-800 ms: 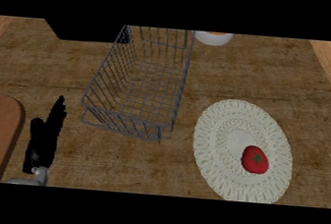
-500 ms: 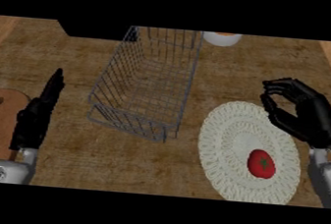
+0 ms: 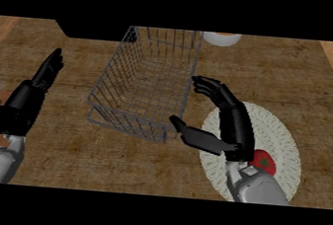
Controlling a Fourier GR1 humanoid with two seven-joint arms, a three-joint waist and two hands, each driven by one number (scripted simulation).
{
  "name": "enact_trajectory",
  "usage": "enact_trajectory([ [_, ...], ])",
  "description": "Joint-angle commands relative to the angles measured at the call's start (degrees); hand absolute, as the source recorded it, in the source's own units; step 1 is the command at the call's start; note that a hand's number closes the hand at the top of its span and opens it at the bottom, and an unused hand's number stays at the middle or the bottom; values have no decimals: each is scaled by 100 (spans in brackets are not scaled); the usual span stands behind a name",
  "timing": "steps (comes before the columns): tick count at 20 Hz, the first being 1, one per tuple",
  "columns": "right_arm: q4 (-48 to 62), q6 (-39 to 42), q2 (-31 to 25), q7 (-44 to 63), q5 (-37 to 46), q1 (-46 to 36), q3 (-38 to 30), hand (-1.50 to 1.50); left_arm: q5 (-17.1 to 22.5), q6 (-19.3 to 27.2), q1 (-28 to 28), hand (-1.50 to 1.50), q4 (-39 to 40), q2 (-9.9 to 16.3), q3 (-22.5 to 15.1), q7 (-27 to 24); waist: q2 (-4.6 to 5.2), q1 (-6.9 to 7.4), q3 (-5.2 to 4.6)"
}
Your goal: Pick the tomato from the placemat and place it in the basket
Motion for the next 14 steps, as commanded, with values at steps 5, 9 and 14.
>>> enact_trajectory([
  [5,63,-146,-1883,2301,2180,-717,199,-150,-46,-37,95,0,38,57,45,-79,-72,-232,-64],
  [9,-68,1554,-2993,3371,2190,-1252,483,-150,25,-123,83,0,-16,152,116,5,-107,-167,-76],
  [14,-477,3738,-3708,4234,1300,-1726,856,-150,-49,-69,57,0,85,51,68,-110,-31,-126,-47],
])
